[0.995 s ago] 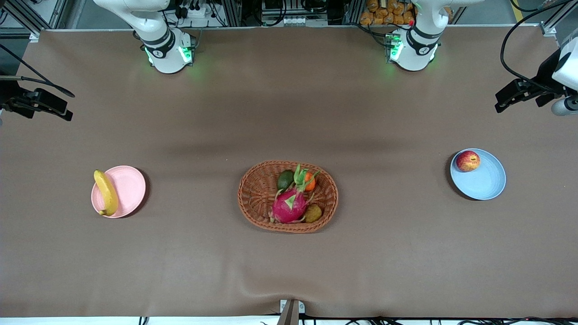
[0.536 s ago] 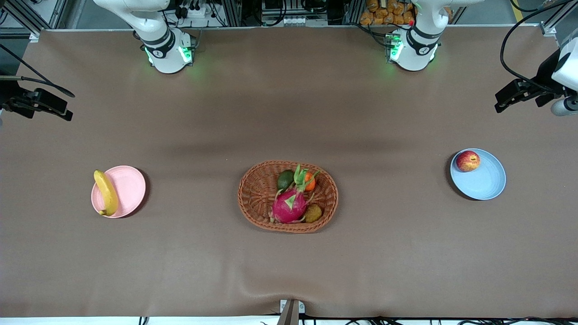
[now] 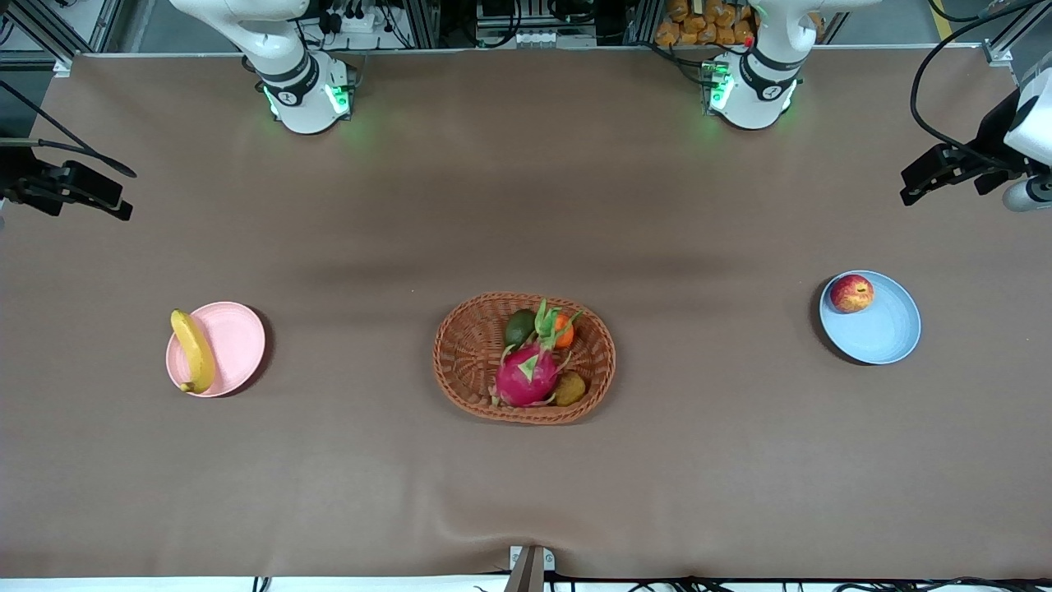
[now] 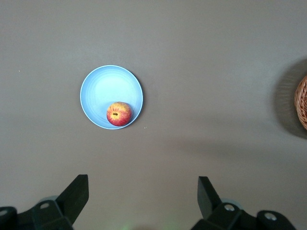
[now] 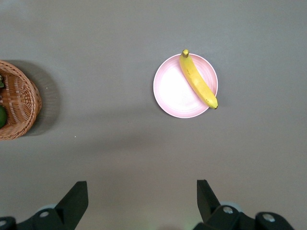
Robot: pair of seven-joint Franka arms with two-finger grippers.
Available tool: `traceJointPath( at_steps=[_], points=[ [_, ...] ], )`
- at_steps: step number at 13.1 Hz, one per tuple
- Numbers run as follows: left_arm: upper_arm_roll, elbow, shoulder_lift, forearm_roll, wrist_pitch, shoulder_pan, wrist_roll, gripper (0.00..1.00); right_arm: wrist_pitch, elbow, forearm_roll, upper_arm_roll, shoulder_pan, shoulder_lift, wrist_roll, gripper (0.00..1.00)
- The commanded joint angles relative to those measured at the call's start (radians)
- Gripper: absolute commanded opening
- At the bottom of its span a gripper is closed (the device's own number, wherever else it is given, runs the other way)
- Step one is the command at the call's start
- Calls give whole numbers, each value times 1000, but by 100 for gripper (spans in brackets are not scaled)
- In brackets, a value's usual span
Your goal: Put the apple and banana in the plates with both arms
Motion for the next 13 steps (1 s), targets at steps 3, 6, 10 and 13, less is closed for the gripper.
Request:
traceJointPath(
  at_steps=[3,6,10,13],
  points=[
    [4,16,3,-13,8,6,32,100,-5,14,22,-4,3,5,11,100],
    [5,30,9,-13,5,8,35,100,-5,14,23,-4,3,6,11,100],
    [4,43,18,-13,3,9,34,100,-5,14,23,-4,3,6,11,100],
    [4,50,28,-12,-1,8,32,100,-3,14,23,-4,3,6,11,100]
  ],
)
